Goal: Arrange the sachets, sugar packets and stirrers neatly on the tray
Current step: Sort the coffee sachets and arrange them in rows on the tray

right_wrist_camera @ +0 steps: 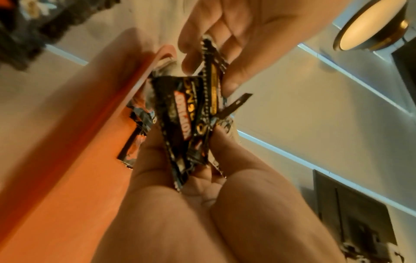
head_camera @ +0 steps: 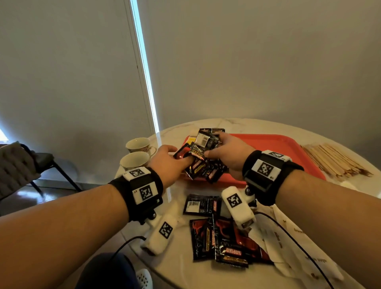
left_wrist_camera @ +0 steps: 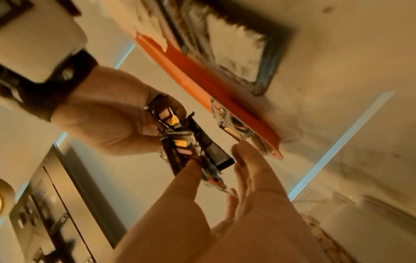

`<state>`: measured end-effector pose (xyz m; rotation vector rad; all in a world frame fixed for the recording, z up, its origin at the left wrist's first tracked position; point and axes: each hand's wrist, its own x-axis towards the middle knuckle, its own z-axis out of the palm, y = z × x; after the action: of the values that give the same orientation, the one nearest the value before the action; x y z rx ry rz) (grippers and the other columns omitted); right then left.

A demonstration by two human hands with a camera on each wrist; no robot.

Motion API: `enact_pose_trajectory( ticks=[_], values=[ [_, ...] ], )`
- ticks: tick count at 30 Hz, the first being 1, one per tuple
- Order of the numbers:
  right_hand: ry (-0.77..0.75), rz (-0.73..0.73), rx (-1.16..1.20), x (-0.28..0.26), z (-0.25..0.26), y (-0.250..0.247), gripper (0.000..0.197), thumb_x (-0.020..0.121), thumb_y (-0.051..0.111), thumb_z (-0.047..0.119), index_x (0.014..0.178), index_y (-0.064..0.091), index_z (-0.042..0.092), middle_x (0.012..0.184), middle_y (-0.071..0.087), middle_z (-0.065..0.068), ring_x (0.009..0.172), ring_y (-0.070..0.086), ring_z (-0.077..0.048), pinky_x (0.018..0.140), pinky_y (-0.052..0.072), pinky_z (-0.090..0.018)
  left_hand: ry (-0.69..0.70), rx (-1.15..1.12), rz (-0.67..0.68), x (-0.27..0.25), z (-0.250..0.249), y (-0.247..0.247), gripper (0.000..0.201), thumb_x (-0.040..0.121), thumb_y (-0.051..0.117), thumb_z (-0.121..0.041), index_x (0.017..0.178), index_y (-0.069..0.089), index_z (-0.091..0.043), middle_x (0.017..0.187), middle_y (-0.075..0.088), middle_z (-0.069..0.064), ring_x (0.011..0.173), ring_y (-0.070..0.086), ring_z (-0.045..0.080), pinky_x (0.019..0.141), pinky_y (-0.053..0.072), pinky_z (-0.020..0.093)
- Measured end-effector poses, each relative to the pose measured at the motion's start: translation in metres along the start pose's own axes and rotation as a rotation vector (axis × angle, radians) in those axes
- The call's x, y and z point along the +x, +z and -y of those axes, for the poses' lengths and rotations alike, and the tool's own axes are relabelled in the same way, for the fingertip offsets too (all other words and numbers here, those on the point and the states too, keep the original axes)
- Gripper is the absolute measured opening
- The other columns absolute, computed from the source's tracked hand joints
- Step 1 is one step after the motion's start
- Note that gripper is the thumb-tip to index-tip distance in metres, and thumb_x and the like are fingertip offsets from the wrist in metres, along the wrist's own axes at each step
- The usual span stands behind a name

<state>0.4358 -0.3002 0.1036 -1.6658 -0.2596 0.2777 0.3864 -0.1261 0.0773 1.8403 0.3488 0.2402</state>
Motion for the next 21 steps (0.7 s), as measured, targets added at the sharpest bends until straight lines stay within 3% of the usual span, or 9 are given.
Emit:
enact_pose_trajectory(
  ticks=[1, 5, 8, 10, 12, 14, 17, 19, 21],
  values=[
    [-0.008, -0.006, 0.061, 0.002, 0.001, 0.0, 0.055, 0.09, 0.063, -0.012, 0.136, 0.054, 0.017, 0.114, 0.067, -0.014, 0.092, 0.072, -0.03, 0.064, 0.062, -0.037, -0.029, -0.094, 0.02, 0.004, -0.001, 0.002, 0.066, 0.072, 0.089, -0.041, 0.124, 0.059, -0.013, 0.105, 0.076, 0.009, 0.091, 0.077, 0.026, 0.08, 0.064, 0.046],
    [-0.023, -0.011, 0.243, 0.015, 0.003, 0.003, 0.064, 0.093, 0.05, -0.014, 0.143, 0.049, 0.027, 0.123, 0.059, -0.015, 0.098, 0.068, -0.036, 0.071, 0.062, -0.047, -0.037, -0.351, 0.047, 0.015, -0.017, 0.013, 0.026, 0.096, 0.073, -0.028, 0.11, 0.071, -0.006, 0.095, 0.08, 0.009, 0.082, 0.076, 0.022, 0.067, 0.059, 0.033],
    [-0.038, 0.014, 0.287, 0.025, 0.003, 0.002, 0.059, 0.093, 0.046, -0.013, 0.14, 0.053, 0.022, 0.126, 0.061, -0.018, 0.102, 0.067, -0.037, 0.074, 0.06, -0.048, -0.087, -0.544, 0.088, 0.02, -0.032, 0.021, 0.032, 0.097, 0.07, -0.038, 0.11, 0.073, -0.009, 0.098, 0.08, 0.013, 0.086, 0.079, 0.027, 0.075, 0.063, 0.04],
    [-0.06, 0.013, 0.286, 0.031, 0.002, 0.0, 0.058, 0.091, 0.047, -0.012, 0.138, 0.055, 0.022, 0.128, 0.062, -0.019, 0.109, 0.066, -0.04, 0.084, 0.059, -0.056, -0.151, -0.689, 0.186, 0.022, -0.04, 0.027, 0.048, 0.094, 0.068, -0.05, 0.12, 0.072, -0.01, 0.11, 0.077, 0.019, 0.095, 0.077, 0.036, 0.085, 0.062, 0.051],
    [-0.079, 0.008, 0.273, 0.036, 0.0, -0.003, 0.058, 0.091, 0.047, -0.012, 0.138, 0.056, 0.021, 0.127, 0.063, -0.019, 0.113, 0.065, -0.041, 0.094, 0.054, -0.062, -0.178, -0.771, 0.268, 0.026, -0.043, 0.034, 0.053, 0.092, 0.071, -0.05, 0.125, 0.071, -0.009, 0.116, 0.075, 0.022, 0.104, 0.074, 0.041, 0.095, 0.057, 0.058],
    [-0.105, 0.023, 0.311, 0.04, -0.002, -0.007, 0.059, 0.091, 0.046, -0.015, 0.138, 0.056, 0.018, 0.127, 0.064, -0.02, 0.117, 0.063, -0.041, 0.099, 0.051, -0.06, -0.188, -0.806, 0.308, 0.031, -0.044, 0.04, 0.039, 0.093, 0.073, -0.034, 0.121, 0.072, -0.007, 0.113, 0.076, 0.021, 0.101, 0.074, 0.039, 0.095, 0.057, 0.055],
    [-0.15, 0.068, 0.381, 0.048, -0.004, -0.014, 0.06, 0.088, 0.045, -0.019, 0.137, 0.057, 0.013, 0.13, 0.063, -0.023, 0.12, 0.062, -0.039, 0.102, 0.05, -0.056, -0.182, -0.892, 0.376, 0.037, -0.046, 0.045, 0.041, 0.088, 0.074, -0.021, 0.125, 0.07, -0.005, 0.109, 0.075, 0.019, 0.095, 0.073, 0.038, 0.092, 0.056, 0.051],
    [-0.196, 0.071, 0.358, 0.054, -0.003, -0.02, 0.059, 0.086, 0.049, -0.02, 0.135, 0.059, 0.012, 0.123, 0.067, -0.02, 0.111, 0.067, -0.032, 0.094, 0.057, -0.048, -0.185, -0.921, 0.441, 0.042, -0.049, 0.048, 0.037, 0.085, 0.071, -0.019, 0.118, 0.072, -0.004, 0.102, 0.074, 0.018, 0.087, 0.073, 0.035, 0.085, 0.058, 0.048],
    [-0.269, 0.031, 0.182, 0.059, -0.002, -0.028, 0.054, 0.084, 0.059, -0.014, 0.13, 0.064, 0.013, 0.112, 0.072, -0.015, 0.097, 0.071, -0.024, 0.078, 0.059, -0.038, -0.23, -0.885, 0.487, 0.047, -0.053, 0.051, 0.035, 0.084, 0.064, -0.016, 0.116, 0.071, -0.004, 0.096, 0.072, 0.018, 0.081, 0.071, 0.035, 0.075, 0.06, 0.046]
  ],
)
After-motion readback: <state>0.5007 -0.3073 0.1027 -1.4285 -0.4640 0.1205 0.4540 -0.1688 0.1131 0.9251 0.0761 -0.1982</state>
